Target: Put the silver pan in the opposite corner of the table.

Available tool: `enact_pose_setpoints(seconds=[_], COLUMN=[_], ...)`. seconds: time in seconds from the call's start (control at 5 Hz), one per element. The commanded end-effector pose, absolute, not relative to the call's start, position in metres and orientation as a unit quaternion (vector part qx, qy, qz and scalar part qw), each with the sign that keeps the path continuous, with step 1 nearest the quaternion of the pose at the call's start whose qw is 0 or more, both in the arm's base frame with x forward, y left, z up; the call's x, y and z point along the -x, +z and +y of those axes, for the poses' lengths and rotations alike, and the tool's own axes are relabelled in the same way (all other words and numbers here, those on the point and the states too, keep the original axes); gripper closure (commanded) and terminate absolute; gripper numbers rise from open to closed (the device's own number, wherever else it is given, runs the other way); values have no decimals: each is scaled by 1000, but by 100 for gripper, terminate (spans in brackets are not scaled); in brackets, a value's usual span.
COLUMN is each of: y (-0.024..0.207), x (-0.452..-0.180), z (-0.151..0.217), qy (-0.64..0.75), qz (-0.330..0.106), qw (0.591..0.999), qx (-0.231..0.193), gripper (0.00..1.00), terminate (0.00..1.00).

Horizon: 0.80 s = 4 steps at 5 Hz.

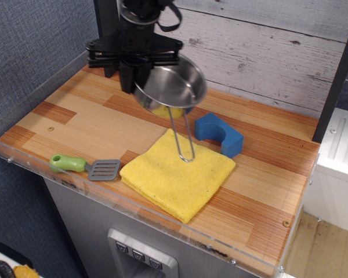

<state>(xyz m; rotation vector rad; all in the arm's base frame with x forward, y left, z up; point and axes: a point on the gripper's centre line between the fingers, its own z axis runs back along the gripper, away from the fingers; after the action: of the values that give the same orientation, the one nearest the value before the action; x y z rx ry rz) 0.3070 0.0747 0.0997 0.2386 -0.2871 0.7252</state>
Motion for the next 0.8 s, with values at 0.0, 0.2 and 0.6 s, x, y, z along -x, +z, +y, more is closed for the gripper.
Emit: enact_pose_setpoints(seconds=[0.0,0.2,0.6], y=[91,76,43], x=[-319,-324,-323], z=[122,135,135], qy=[394,394,393], qz=[-136,-118,-82], qw=[899,900,906], qx=[-133,-144,-132], gripper=[100,100,100], terminate=[0,0,0])
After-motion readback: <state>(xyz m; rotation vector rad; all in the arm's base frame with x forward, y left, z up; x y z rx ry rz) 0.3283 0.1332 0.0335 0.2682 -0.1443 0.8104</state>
